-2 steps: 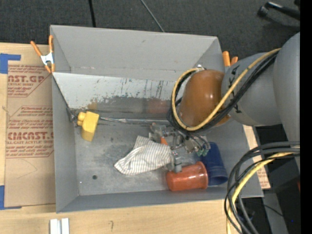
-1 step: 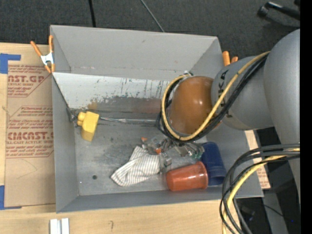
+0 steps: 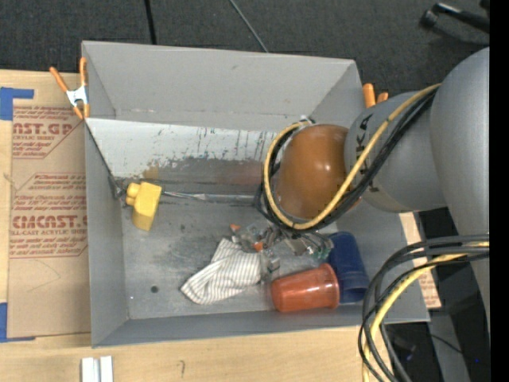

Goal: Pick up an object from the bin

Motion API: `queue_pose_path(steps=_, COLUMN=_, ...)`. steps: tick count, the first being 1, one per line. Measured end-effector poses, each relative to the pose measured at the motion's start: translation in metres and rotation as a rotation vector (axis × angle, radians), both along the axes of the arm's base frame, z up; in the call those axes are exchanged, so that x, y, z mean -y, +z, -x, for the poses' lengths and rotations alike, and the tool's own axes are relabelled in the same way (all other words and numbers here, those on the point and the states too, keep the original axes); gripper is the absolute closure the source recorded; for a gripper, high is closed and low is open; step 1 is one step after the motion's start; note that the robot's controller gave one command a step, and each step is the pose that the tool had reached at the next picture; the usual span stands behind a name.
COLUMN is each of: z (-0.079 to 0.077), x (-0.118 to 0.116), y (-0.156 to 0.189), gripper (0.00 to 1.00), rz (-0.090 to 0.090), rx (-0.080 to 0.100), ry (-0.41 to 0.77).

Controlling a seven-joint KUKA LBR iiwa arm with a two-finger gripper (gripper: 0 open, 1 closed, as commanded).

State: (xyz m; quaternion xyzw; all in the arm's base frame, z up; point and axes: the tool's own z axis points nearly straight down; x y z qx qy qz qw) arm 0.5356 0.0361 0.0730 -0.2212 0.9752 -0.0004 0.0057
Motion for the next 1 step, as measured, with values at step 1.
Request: queue_pose_path(steps=1, z=0.0019, x=-0.0019, y=0.1765, gripper=1.00, rz=0.001, rx=0.000, ry=0.032)
